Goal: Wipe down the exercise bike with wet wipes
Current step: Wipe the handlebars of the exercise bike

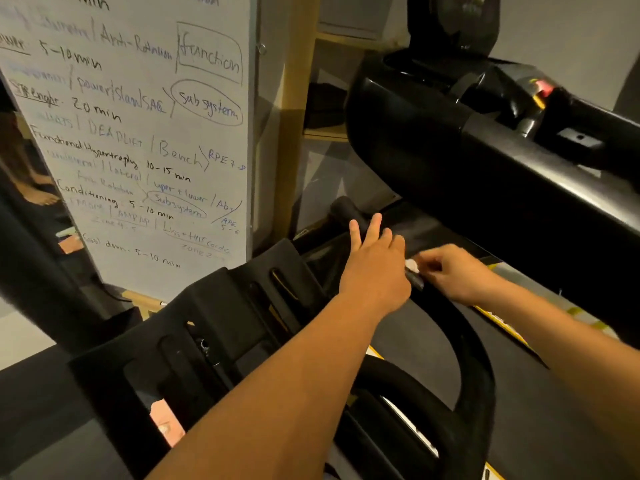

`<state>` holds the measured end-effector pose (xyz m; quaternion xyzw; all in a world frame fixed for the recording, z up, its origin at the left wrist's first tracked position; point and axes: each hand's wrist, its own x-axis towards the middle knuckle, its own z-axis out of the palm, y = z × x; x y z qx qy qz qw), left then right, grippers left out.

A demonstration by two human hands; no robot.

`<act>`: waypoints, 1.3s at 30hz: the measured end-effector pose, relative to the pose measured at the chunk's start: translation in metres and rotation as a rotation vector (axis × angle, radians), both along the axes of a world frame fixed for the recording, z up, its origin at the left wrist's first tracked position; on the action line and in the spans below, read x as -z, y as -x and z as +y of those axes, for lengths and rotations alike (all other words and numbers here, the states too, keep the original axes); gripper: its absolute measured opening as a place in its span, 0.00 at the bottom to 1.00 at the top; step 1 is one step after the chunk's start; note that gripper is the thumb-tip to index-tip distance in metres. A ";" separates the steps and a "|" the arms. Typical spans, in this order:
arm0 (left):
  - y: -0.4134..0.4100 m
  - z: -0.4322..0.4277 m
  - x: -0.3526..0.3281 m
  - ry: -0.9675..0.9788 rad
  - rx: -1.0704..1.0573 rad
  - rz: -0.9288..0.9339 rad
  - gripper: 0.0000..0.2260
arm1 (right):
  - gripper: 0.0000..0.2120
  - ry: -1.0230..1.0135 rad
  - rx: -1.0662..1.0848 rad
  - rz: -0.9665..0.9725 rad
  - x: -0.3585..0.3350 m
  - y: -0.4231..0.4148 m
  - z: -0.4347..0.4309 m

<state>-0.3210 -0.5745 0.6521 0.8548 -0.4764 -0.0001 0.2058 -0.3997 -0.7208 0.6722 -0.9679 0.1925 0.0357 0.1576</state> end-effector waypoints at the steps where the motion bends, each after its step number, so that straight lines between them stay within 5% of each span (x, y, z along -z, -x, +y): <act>1: 0.000 -0.001 0.000 0.024 0.003 0.027 0.26 | 0.13 -0.042 0.022 0.050 -0.001 0.009 -0.005; 7: 0.000 0.006 -0.005 0.462 -0.103 0.459 0.30 | 0.09 -0.247 0.010 -0.354 -0.007 -0.063 0.024; 12: 0.001 0.008 -0.003 0.489 -0.150 0.425 0.29 | 0.11 -0.186 0.061 -0.402 -0.008 -0.062 0.036; 17: 0.002 0.007 -0.003 0.394 -0.086 0.327 0.24 | 0.18 0.047 0.071 -0.282 0.000 0.043 0.030; 23: 0.034 0.007 -0.011 -0.017 0.197 0.141 0.18 | 0.19 0.079 0.197 -0.194 0.005 0.133 0.047; 33: 0.097 0.046 -0.018 -0.297 0.354 0.183 0.17 | 0.13 0.209 0.126 -0.296 0.015 0.192 0.103; 39: 0.122 0.073 -0.020 -0.363 0.345 -0.027 0.20 | 0.11 0.175 0.089 -0.392 0.013 0.207 0.141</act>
